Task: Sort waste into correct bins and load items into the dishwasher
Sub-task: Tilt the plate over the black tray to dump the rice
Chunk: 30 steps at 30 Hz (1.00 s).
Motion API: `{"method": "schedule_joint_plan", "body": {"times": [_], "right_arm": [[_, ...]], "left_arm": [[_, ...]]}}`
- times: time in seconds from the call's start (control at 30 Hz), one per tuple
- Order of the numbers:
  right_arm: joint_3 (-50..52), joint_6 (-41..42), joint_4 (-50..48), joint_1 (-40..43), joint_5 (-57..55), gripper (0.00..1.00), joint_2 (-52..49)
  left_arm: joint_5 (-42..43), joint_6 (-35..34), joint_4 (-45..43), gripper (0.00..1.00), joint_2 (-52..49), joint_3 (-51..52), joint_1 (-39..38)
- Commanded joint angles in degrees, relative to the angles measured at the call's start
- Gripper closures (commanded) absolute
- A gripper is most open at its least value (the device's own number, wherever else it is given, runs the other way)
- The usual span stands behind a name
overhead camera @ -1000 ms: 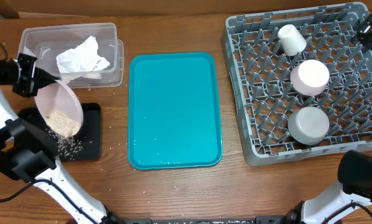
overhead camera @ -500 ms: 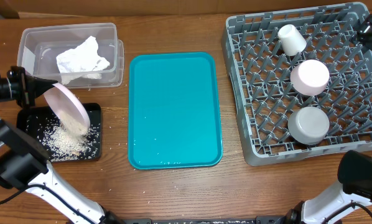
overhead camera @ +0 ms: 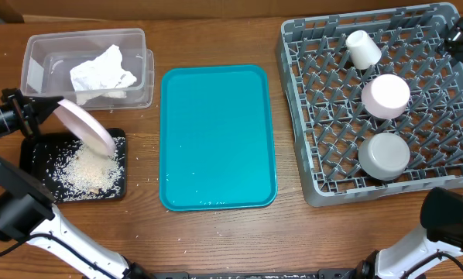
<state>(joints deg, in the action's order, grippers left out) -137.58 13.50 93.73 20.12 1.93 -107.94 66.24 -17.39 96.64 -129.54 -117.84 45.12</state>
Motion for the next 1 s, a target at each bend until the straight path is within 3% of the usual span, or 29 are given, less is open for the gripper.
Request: {"method": "schedule_joint_plan", "body": {"times": [0.0, 0.2, 0.27, 0.37, 0.47, 0.6, 0.73, 0.97], "right_arm": [[-0.37, 0.26, -0.17, -0.02, -0.37, 0.0, 0.24], [-0.37, 0.26, -0.2, -0.02, -0.39, 0.0, 0.24], [-0.37, 0.26, -0.17, -0.02, -0.39, 0.0, 0.24], [-0.37, 0.26, -0.17, -0.02, -0.37, 0.0, 0.24], [-0.37, 0.26, -0.2, -0.02, -0.39, 0.0, 0.24], [-0.37, 0.26, -0.2, -0.02, -0.37, 0.0, 0.24], [-0.37, 0.26, -0.17, -0.02, -0.37, 0.0, 0.24], [-0.37, 0.26, -0.17, -0.02, -0.37, 0.0, 0.24]], "left_arm": [[-0.13, 0.04, 0.22, 0.96, 2.03, 0.98, 1.33], [2.93, 0.55, 0.22, 0.96, 2.99, 1.11, 2.27], [-1.27, -3.39, 0.26, 0.96, 2.86, 1.11, 2.62], [4.98, 4.24, 0.24, 0.96, 3.67, 1.73, 2.69], [-0.22, 1.22, 0.22, 0.96, 4.76, 1.7, 2.36], [-0.72, 1.2, 0.22, 0.96, 6.62, 1.73, 2.71], [10.49, 6.67, 0.22, 0.96, 7.56, 1.88, 2.64], [-1.09, 2.89, 0.22, 0.96, 15.08, 1.88, -2.73]]}}
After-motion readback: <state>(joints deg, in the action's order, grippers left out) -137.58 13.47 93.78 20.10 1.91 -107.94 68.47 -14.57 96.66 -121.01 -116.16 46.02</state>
